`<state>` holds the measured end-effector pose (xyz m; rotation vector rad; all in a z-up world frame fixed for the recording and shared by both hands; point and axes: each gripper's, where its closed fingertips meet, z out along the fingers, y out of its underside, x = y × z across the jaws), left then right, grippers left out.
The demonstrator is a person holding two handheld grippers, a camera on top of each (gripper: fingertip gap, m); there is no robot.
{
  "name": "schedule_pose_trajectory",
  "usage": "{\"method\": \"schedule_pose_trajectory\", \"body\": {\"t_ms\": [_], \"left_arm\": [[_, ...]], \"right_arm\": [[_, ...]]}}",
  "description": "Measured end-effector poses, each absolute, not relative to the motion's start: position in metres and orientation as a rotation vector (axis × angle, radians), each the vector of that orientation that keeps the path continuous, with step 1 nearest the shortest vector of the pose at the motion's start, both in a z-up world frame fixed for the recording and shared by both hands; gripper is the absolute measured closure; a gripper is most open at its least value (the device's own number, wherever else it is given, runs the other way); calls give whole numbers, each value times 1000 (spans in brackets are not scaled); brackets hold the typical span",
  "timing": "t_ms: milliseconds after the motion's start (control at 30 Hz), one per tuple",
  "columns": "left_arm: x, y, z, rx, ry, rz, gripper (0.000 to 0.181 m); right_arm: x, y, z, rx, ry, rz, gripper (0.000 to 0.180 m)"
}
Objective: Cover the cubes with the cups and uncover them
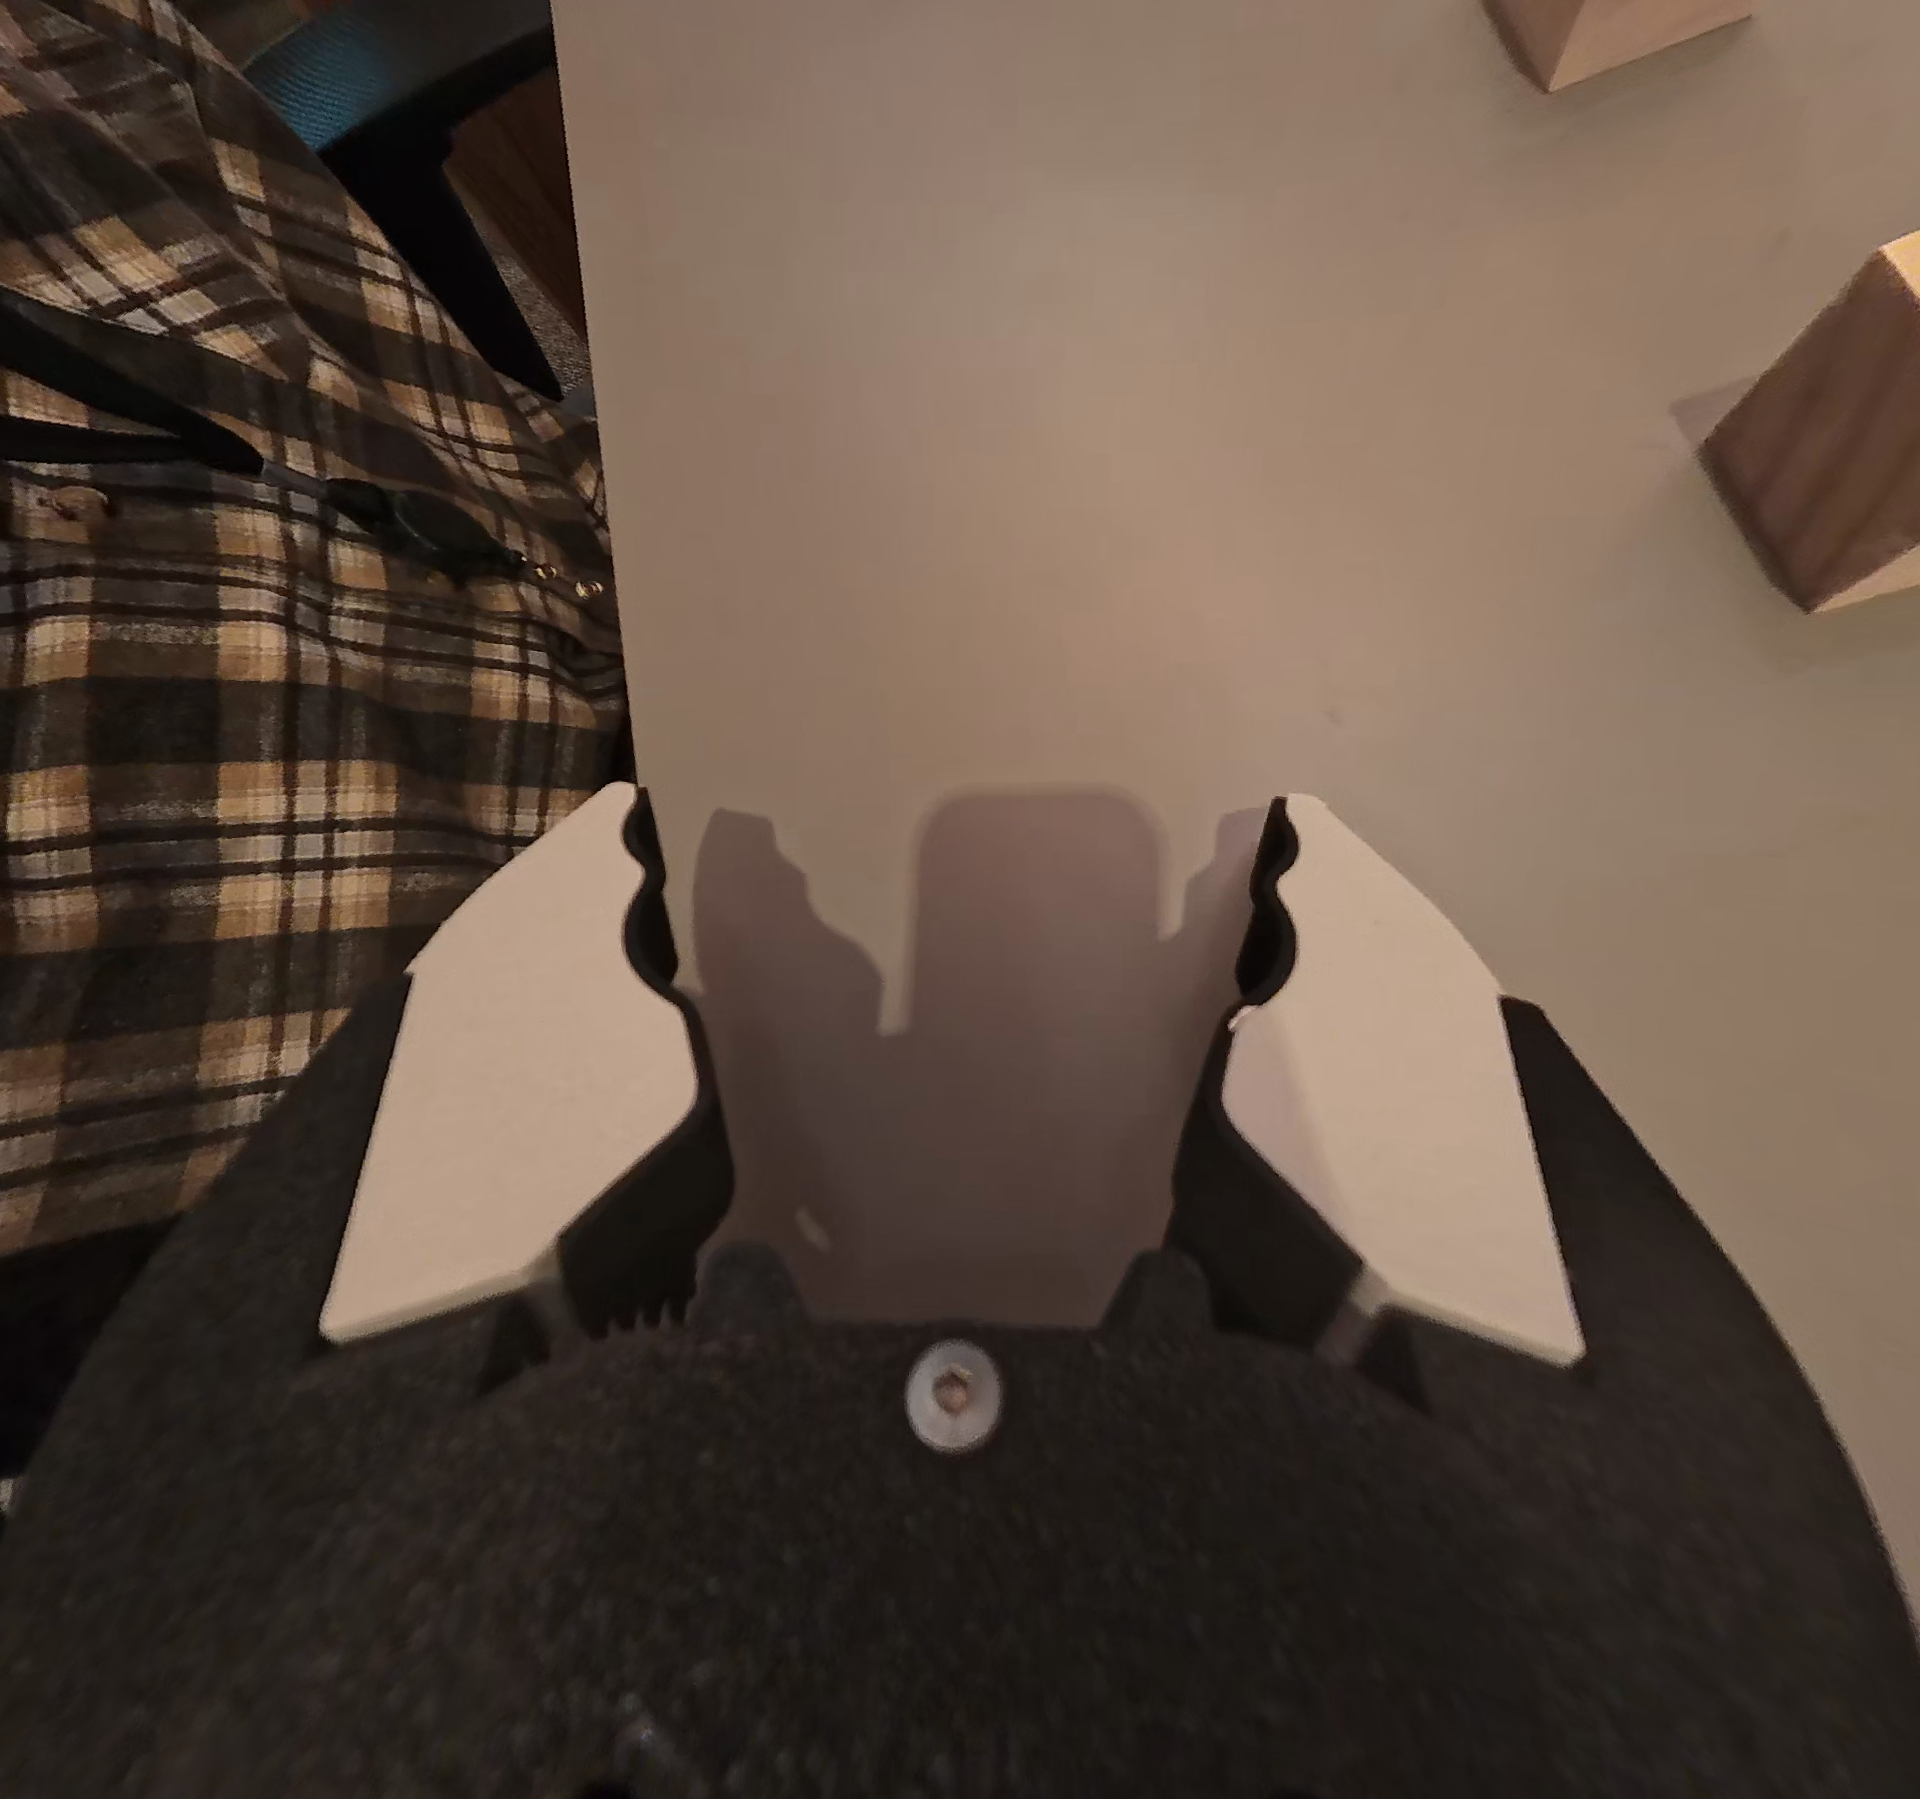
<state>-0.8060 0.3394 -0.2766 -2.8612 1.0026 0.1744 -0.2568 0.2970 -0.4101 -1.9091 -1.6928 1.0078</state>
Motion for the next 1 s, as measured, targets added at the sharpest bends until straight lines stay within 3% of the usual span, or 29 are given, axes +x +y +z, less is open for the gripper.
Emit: {"method": "schedule_pose_trajectory", "body": {"t_ms": [1000], "left_arm": [[-778,312,-241,-2644,981,603,178]], "right_arm": [[-258,293,-404,-1872,-1678,1005,74]]}}
